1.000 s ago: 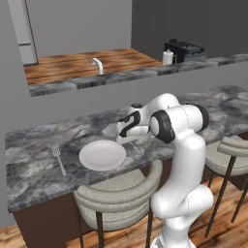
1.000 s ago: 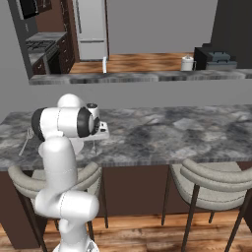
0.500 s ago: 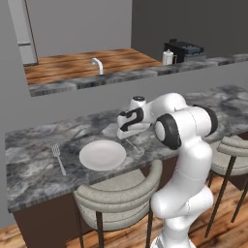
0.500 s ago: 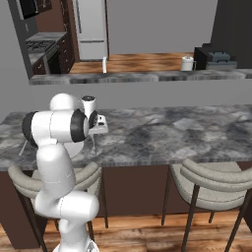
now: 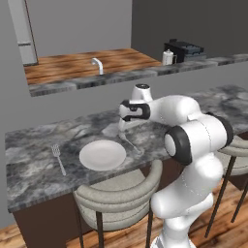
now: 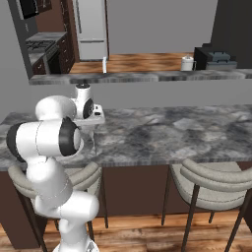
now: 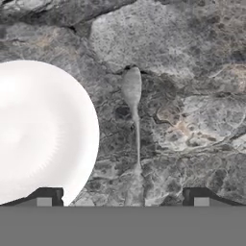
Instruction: Take the fork and place it on the left side of the plate. Then take the spoon and place it on the right side of the plate. Make sure they're directly next to the plate.
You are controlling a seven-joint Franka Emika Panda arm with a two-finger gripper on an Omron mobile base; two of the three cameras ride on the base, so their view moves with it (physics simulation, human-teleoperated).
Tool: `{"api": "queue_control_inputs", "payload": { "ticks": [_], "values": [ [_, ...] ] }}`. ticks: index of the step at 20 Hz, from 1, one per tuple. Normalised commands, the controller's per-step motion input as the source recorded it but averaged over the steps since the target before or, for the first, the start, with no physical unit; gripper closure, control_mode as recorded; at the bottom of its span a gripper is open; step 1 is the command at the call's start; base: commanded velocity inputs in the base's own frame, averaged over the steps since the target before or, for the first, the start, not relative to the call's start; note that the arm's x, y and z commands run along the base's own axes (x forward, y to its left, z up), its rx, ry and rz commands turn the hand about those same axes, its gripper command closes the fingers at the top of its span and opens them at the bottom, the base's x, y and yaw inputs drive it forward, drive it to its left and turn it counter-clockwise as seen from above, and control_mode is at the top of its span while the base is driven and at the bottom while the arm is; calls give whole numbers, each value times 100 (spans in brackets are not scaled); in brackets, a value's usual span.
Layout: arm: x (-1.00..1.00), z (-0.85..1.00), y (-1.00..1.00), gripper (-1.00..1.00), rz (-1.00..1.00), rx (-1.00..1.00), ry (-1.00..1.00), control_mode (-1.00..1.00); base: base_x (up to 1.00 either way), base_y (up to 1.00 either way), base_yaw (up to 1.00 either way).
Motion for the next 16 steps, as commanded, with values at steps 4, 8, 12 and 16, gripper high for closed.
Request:
{"api": "queue_control_inputs", "payload": {
  "ticks": [4,8,12,16],
  "values": [
    [-60,64,0,-100,0,0,-8,-100,0,0,0],
    [-89,54,-8,-100,0,0,-16,-100,0,0,0],
    [-97,46,-17,-100,1,0,-24,-100,0,0,0],
    [-100,40,-22,-100,5,0,-32,-100,0,0,0]
  ]
}}
